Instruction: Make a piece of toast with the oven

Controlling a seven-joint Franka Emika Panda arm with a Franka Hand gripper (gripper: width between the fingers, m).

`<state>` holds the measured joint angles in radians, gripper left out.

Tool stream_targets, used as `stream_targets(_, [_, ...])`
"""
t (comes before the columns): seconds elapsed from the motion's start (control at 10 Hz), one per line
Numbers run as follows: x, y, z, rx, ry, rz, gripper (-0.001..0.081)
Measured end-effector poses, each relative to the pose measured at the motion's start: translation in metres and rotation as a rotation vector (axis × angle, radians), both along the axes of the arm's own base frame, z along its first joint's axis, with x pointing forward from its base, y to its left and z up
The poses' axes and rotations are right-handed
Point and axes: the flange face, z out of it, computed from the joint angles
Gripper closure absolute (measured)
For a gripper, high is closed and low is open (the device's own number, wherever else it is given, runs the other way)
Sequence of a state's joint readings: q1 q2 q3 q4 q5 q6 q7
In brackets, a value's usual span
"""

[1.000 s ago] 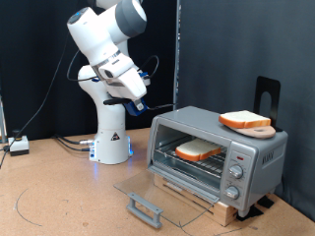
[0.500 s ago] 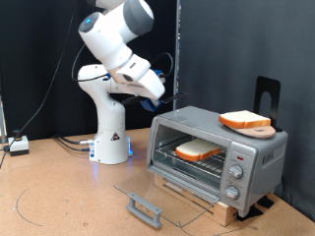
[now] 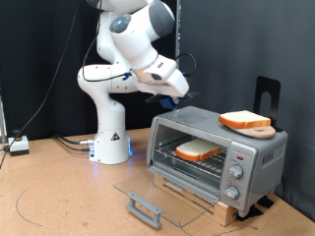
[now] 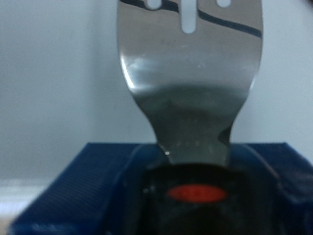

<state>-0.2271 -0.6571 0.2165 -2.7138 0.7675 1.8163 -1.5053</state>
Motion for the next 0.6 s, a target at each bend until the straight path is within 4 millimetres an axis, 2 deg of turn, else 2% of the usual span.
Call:
stream_targets(0.3, [-0.014,0.046,-0.007,-0.030,0.021,-0.013,0.0410])
stream_targets(0.6, [-0.026,0.092,-0.026,-0.079,0.026,-0.055,0.0410])
